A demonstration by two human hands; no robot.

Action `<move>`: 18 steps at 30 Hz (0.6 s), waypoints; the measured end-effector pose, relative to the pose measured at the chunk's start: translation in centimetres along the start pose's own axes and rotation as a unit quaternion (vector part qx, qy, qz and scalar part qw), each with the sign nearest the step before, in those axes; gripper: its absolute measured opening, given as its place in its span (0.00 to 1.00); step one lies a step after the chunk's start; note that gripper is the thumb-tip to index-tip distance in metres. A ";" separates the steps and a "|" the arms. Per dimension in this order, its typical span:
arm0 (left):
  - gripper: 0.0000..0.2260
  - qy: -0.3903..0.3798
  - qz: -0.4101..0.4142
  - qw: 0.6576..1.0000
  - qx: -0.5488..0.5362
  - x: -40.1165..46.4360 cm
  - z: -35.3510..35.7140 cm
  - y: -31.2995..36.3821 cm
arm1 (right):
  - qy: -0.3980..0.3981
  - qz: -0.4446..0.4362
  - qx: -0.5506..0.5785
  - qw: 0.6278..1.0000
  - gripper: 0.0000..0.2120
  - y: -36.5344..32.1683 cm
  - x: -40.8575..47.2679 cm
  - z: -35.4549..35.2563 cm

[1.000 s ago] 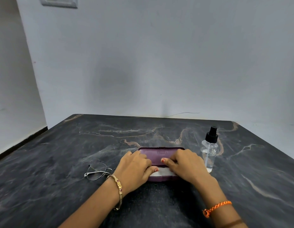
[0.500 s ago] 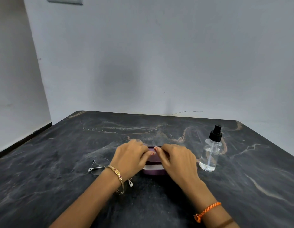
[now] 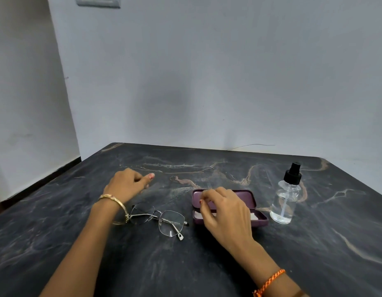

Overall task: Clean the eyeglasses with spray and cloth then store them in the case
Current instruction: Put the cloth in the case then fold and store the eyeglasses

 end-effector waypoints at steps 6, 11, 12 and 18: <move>0.14 -0.184 -0.036 0.975 -0.124 -0.5 1.3 -2.4 | -0.118 -0.068 0.021 0.990 0.14 -1.3 -0.4 1.6; 0.08 -0.247 -0.003 0.959 -0.141 -0.7 1.0 -3.0 | -0.078 -0.124 -0.044 0.988 0.15 -2.6 -0.8 1.5; 0.07 -0.257 -0.001 0.956 -0.144 -0.8 1.0 -3.2 | -0.056 -0.131 -0.047 0.989 0.15 -2.8 -1.0 1.4; 0.06 -0.314 0.031 0.932 -0.180 -0.8 0.6 -4.3 | -0.061 -0.150 -0.062 0.985 0.17 -3.4 -1.3 1.7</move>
Point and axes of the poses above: each hand's wrist, its own x-axis towards the middle knuckle, its own z-axis out of the palm, y = z × x, the point moved 4 cm from there along x, towards the middle knuckle, and after that the axes turned 9 degrees about -y, right-handed, at the moved point
